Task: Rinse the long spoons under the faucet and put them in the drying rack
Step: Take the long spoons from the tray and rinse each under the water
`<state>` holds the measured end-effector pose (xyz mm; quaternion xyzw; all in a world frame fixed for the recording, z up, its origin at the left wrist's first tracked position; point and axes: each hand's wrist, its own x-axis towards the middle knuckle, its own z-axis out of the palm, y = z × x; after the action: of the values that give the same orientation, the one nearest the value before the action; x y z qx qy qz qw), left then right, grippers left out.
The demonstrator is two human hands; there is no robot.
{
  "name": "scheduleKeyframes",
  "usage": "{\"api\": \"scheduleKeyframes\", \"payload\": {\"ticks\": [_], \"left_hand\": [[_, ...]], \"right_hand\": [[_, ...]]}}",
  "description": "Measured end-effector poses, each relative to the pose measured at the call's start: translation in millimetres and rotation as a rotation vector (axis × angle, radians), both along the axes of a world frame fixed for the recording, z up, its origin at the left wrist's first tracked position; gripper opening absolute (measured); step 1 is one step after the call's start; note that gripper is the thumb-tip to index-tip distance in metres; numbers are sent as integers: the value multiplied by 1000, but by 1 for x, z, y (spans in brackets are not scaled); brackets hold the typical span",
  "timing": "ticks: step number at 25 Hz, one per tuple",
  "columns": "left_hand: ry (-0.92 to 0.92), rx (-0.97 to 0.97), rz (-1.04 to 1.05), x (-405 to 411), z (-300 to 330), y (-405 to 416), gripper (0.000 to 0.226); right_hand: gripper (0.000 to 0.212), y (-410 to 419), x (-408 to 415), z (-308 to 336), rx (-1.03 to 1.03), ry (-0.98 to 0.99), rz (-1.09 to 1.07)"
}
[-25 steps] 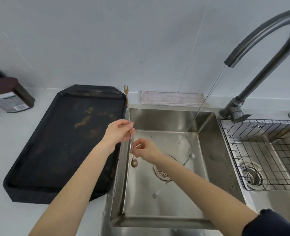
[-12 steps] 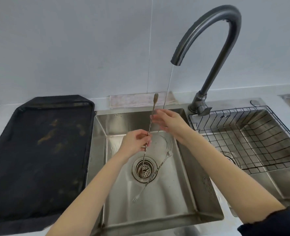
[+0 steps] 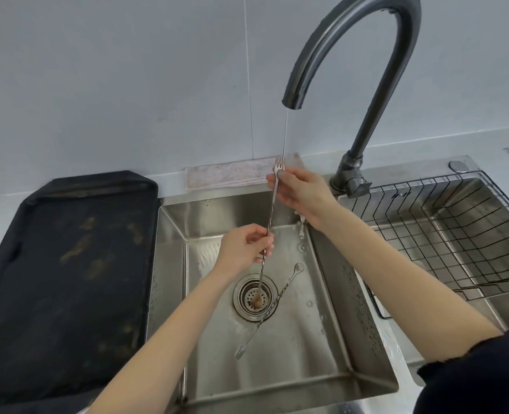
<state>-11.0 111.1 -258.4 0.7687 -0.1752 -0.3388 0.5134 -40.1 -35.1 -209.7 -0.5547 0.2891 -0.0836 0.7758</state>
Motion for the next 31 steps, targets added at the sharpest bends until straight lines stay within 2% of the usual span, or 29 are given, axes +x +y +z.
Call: {"api": "scheduleKeyframes", "payload": {"ticks": [4, 6, 11, 15, 18, 22, 24, 29, 31], "left_hand": [[-15, -4, 15, 0, -2, -1, 10], [-66, 7, 16, 1, -2, -2, 10], [-119, 23, 9, -1, -3, -5, 14], [-208, 54, -12, 2, -5, -3, 21], [-271, 44, -29, 1, 0, -5, 21], [-252, 29, -37, 0, 1, -7, 20], [-229, 31, -29, 0, -2, -5, 21], [-130, 38, -62, -1, -4, -4, 26], [-44, 2, -72, -2, 1, -5, 28]], "right_hand": [[11, -8, 6, 5, 62, 3, 3], [10, -11, 10, 10, 31, 14, -24], [19, -5, 12, -2, -147, 83, -46], [28, -6, 12, -3, -89, -23, 21], [20, -6, 16, 7, -149, 11, -12], [33, -1, 19, 11, -194, 38, -83], [29, -1, 20, 7, -146, -26, -90], [24, -8, 15, 6, 221, -242, -3], [28, -7, 14, 3, 199, -207, 12]]}}
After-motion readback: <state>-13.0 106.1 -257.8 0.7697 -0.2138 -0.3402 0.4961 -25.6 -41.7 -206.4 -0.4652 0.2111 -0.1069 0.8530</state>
